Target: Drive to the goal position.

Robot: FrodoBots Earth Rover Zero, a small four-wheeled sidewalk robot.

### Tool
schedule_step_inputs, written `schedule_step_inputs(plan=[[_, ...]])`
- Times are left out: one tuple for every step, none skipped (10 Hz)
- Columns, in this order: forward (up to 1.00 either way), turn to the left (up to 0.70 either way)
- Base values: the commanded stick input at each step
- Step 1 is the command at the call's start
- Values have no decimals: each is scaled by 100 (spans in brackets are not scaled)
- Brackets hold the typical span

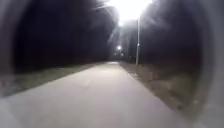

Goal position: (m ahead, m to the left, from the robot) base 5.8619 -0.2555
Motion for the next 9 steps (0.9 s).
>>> schedule_step_inputs(plan=[[100,-3],[100,-4],[100,-4],[100,-4],[100,-4],[100,-4],[100,-3],[100,-4],[100,-7]])
